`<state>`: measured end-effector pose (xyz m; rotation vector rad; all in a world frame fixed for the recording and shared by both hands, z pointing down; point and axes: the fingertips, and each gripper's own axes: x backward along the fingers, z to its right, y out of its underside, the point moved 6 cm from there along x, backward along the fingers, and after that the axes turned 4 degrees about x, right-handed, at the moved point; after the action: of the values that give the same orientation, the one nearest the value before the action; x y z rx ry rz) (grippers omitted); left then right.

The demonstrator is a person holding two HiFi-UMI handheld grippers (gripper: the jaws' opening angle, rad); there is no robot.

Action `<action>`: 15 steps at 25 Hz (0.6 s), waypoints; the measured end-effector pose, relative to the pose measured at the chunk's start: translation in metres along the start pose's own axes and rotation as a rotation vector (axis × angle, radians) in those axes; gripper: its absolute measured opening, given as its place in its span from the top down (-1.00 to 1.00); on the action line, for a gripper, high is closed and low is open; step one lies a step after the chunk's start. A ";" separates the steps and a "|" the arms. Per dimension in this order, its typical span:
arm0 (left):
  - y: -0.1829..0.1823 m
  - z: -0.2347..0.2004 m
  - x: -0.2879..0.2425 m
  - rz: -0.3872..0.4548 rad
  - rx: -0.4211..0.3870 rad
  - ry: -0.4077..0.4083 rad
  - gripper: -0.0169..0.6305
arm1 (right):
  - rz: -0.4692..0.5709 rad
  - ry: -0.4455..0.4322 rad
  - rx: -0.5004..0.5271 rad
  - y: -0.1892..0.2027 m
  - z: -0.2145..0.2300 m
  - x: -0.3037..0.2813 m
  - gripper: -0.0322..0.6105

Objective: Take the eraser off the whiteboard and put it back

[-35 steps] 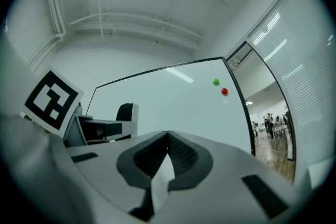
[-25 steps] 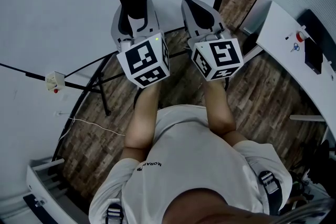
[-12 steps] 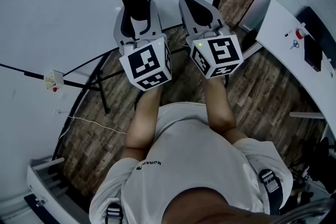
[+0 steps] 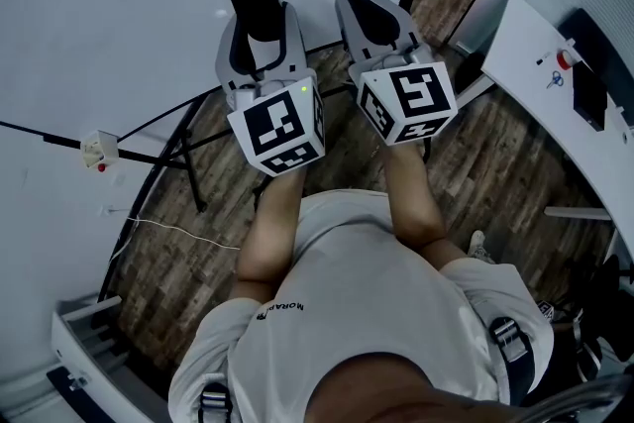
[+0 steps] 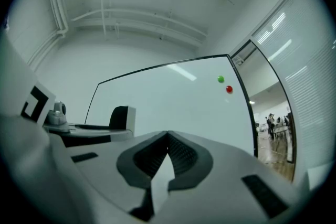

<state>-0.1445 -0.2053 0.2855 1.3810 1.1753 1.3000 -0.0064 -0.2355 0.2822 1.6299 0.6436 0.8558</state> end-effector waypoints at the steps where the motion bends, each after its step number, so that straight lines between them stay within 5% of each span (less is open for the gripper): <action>1: 0.001 0.000 0.000 -0.002 0.000 0.003 0.25 | -0.001 -0.001 0.001 0.000 0.000 0.000 0.86; 15: 0.002 0.003 0.006 0.008 -0.017 0.017 0.25 | -0.012 -0.008 0.002 0.004 -0.003 -0.002 0.86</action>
<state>-0.1411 -0.1995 0.2882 1.3660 1.1693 1.3269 -0.0102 -0.2356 0.2861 1.6283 0.6486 0.8400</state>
